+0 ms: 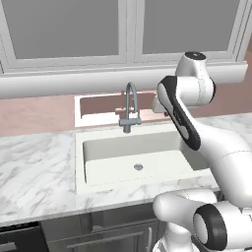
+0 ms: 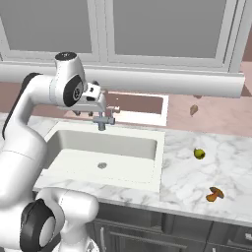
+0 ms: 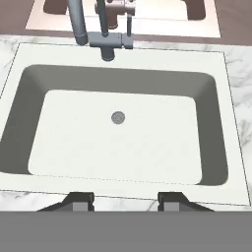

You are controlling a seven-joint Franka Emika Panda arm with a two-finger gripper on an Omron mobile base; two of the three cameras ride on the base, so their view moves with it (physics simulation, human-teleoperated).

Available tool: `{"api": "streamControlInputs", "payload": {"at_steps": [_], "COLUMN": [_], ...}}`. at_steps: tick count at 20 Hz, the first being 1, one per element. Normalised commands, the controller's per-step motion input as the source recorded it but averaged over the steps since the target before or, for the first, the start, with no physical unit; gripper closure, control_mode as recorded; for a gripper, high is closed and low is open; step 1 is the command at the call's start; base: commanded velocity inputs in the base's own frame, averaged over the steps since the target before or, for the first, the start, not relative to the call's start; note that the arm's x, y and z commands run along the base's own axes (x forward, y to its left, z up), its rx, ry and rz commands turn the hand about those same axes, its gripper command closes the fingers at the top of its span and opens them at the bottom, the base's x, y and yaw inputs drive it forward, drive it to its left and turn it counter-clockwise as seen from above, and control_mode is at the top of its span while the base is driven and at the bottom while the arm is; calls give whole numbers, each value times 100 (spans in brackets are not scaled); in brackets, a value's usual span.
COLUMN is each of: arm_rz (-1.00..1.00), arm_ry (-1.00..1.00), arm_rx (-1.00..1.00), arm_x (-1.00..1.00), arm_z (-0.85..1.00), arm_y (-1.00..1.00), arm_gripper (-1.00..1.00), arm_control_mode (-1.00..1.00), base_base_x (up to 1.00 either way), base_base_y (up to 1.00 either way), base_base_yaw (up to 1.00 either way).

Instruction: Turn on the sink faucet. Then move the mushroom from the counter to the sink. Turn off the sink. Move the vegetable from the sink to the pot next to the stove. Finally move the pot to the rear right burner.

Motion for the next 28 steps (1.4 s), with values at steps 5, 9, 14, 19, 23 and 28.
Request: {"api": "streamControlInputs", "payload": {"at_steps": [5, 9, 14, 19, 23, 28], "arm_rz": [0, 0, 0, 0, 0, 0], "arm_ry": [-3, 0, 0, 0, 0, 0], "arm_rx": [0, 0, 0, 0, 0, 0], "arm_x": [0, 0, 0, 0, 0, 0], "arm_z": [-5, 0, 0, 0, 0, 0], "arm_y": [-7, 0, 0, 0, 0, 0], "arm_gripper": [-100, -100, -100, -100, -100, -100], "arm_control_mode": [100, 100, 100, 100, 100, 100], "base_base_x": [0, 0, 3, 21, 50, 68], "base_base_y": [-18, -50, -47, -29, -5, -7], "base_base_yaw": [0, -1, -2, -2, -4, -4]}}
